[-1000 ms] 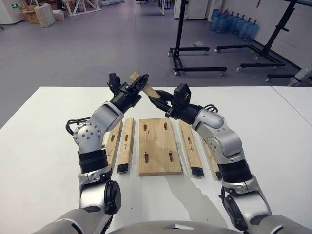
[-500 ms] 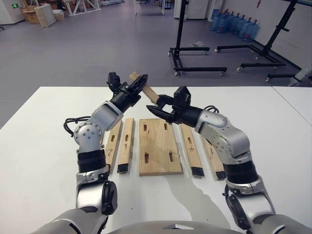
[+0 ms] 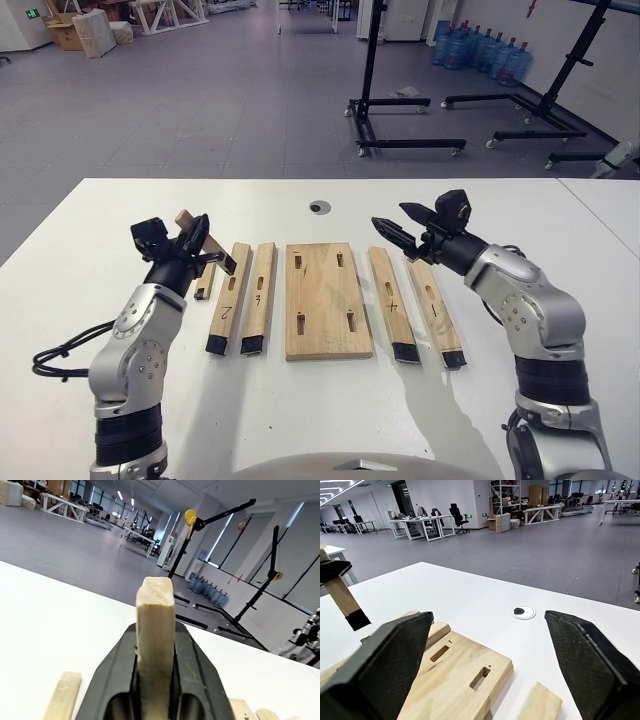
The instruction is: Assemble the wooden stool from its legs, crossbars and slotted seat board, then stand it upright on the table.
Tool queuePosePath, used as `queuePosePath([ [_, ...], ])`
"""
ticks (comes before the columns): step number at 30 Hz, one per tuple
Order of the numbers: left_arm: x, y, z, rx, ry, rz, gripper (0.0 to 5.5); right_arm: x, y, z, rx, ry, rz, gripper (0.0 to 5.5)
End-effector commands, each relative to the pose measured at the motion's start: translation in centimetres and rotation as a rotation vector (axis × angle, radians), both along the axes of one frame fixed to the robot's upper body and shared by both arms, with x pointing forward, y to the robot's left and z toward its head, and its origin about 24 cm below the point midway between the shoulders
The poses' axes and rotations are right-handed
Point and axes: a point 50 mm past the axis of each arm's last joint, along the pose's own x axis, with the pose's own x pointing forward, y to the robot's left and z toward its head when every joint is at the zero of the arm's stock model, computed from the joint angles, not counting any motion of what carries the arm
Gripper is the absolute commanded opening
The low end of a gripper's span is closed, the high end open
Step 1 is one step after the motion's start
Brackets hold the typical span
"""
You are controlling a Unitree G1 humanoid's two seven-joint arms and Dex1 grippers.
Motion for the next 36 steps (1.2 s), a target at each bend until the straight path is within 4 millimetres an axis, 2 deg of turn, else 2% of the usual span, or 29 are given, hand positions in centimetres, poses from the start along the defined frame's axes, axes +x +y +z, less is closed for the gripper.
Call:
queuePosePath([
  [1, -0.1, 0.4, -1.7, 0.043, 0.019, 0.024, 0.39, 0.2, 0.2, -0.4, -0.007, 0.008, -0.010, 4.11],
  [8, -0.2, 0.6, -3.1, 0.075, 0.029, 0.041, 0.39, 0.1, 0.5, -0.7, -0.011, 0.014, -0.008, 4.11],
  [17, 0.4, 0.0, -3.5, 0.076, 0.023, 0.043, 0.39, 0.2, 0.7, -0.5, -0.018, 0.011, 0.006, 4.11],
  [25, 0.2, 0.5, -4.4, 0.101, 0.045, 0.061, 0.39, 0.2, 0.8, -0.6, -0.022, 0.013, 0.010, 4.11],
  [36, -0.2, -0.1, -5.4, 0.255, 0.058, 0.038, 0.39, 0.0, 0.8, -0.7, -0.025, 0.016, 0.009, 4.11],
])
